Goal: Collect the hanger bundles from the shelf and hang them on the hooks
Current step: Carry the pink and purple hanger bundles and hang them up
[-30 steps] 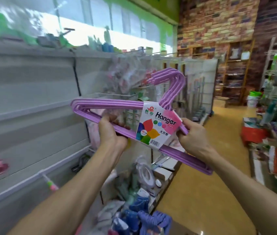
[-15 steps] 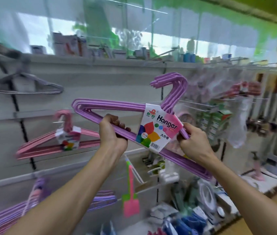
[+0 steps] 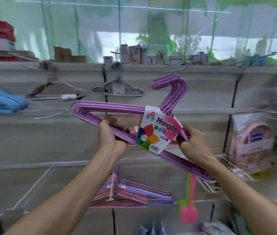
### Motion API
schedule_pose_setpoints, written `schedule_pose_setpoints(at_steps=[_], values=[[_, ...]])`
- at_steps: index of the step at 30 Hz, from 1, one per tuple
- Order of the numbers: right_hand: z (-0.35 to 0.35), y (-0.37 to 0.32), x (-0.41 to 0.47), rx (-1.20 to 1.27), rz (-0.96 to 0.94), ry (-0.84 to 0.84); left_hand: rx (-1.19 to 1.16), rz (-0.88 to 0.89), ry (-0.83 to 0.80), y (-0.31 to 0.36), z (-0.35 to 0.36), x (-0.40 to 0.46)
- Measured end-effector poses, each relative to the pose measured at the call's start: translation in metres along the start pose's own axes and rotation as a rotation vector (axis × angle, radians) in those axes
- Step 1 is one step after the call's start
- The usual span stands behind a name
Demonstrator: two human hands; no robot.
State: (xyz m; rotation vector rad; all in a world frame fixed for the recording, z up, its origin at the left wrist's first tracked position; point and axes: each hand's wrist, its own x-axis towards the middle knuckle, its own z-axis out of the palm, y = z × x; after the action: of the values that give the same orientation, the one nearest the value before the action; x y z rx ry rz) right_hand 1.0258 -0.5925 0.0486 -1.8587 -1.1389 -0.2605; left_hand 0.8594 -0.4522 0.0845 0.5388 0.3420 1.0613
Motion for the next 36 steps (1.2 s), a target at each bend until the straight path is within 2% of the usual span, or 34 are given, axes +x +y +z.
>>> schedule_pose_setpoints(at_steps=[6, 16, 24, 36], values=[[0.078, -0.054, -0.007, 0.086, -0.044, -0.067, -0.052, 0.03, 0.081, 0.072, -0.076, 0.016], [0.197, -0.125, -0.016, 0.095, -0.069, -0.212, -0.103, 0.084, 0.234, 0.16, -0.181, 0.034], [0.258, -0.146, 0.01, 0.09, -0.078, -0.277, -0.166, 0.078, 0.282, 0.189, -0.23, 0.075], [0.368, -0.149, 0.095, 0.041, -0.155, -0.362, -0.175, 0.113, 0.338, 0.21, -0.273, 0.181]])
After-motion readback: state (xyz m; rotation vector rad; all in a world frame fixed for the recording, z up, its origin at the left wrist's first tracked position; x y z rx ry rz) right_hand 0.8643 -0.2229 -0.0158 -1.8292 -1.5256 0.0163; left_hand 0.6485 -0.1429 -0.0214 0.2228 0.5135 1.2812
